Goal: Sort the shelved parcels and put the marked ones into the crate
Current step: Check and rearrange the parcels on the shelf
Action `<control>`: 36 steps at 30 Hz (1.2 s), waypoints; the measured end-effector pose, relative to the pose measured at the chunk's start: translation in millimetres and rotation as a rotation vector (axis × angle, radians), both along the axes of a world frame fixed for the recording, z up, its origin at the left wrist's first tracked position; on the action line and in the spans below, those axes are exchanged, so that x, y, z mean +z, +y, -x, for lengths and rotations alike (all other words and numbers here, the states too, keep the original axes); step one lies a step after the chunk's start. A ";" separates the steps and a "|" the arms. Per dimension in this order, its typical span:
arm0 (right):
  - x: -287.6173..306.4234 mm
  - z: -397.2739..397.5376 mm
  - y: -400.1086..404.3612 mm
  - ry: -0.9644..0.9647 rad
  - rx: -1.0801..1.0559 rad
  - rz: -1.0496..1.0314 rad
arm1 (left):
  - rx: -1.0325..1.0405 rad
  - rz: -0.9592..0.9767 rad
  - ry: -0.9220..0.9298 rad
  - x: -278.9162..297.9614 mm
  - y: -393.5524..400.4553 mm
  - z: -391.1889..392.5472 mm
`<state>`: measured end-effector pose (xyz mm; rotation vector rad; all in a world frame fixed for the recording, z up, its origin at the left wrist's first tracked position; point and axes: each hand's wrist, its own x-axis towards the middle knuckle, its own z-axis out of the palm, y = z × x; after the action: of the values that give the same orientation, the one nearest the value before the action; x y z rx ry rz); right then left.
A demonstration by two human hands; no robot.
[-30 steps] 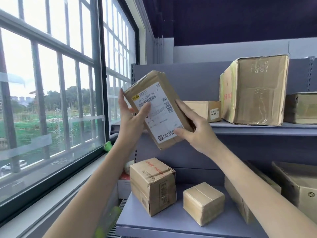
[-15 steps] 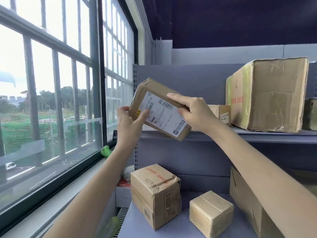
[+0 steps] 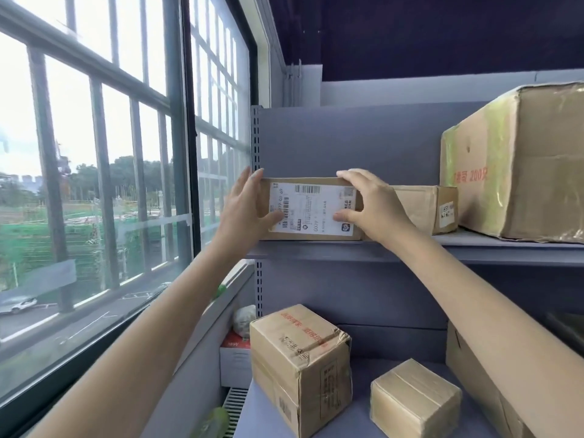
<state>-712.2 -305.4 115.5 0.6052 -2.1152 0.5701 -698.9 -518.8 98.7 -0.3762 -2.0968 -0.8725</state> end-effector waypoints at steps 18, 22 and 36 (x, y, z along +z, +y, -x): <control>8.9 53.5 -11.8 -0.059 -0.059 -0.192 | 0.155 0.209 -0.097 18.8 3.3 53.3; 13.8 45.4 12.8 -0.030 0.051 -0.011 | 0.161 0.160 -0.101 20.8 8.9 45.3; 23.1 65.2 142.4 -0.391 -0.381 0.148 | 0.139 0.278 0.079 19.2 41.8 12.7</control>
<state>-777.3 -163.0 138.5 -0.0035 -2.4421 0.6569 -711.6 -477.0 117.9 -0.3970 -2.1463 -0.4788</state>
